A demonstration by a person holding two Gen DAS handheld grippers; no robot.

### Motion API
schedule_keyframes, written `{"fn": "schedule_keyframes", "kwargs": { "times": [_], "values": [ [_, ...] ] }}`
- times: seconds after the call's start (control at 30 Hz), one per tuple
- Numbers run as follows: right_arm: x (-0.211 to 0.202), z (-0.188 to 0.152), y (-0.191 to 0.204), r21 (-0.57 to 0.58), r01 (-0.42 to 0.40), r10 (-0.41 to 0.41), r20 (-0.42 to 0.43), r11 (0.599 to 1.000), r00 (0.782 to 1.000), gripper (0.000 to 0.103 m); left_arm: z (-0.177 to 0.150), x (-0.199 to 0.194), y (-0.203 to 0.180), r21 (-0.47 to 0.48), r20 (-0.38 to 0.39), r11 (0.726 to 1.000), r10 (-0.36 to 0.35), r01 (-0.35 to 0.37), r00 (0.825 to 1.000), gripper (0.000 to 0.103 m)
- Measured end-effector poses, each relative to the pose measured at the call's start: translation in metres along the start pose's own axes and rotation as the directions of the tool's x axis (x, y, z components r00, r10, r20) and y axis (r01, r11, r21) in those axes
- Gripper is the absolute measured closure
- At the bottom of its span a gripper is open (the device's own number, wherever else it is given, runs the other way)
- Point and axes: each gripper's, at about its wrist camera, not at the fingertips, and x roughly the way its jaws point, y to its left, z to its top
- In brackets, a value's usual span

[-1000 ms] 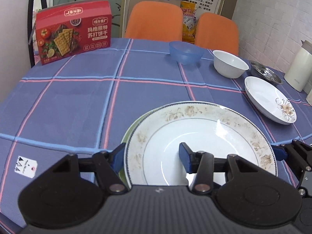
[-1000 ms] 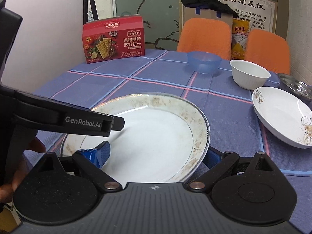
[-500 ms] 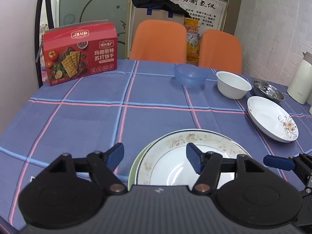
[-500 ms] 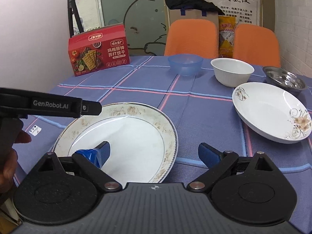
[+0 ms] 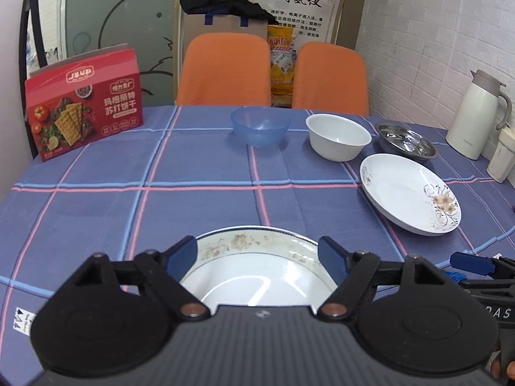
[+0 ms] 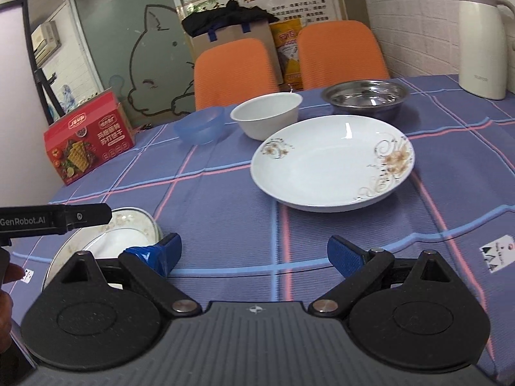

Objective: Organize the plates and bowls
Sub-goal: 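Move the left tool to the floral-print white plate and grip its rim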

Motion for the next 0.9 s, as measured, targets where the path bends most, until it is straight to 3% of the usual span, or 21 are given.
{"fn": "schedule_keyframes", "kwargs": {
  "times": [0.37,0.6,0.9],
  "values": [
    [-0.009,0.014,-0.06,0.068,0.078,-0.081,0.046,0.995,0.996,0.018,0.021,0.033,-0.059,0.086,-0.06,0.994,-0.057,0.062,0.997,0.025],
    [0.014,0.047,-0.085,0.006,0.154,-0.154,0.032,0.988,0.987,0.018,0.047,0.075,-0.086,0.066,-0.124,0.991,-0.11,0.118,0.986,0.025],
    [0.037,0.066,-0.094,-0.048,0.15,-0.149,0.014,0.988,0.989,0.018,0.063,0.114,-0.108,0.084,-0.162,0.992,-0.08,0.095,0.984,0.025]
  ]
}}
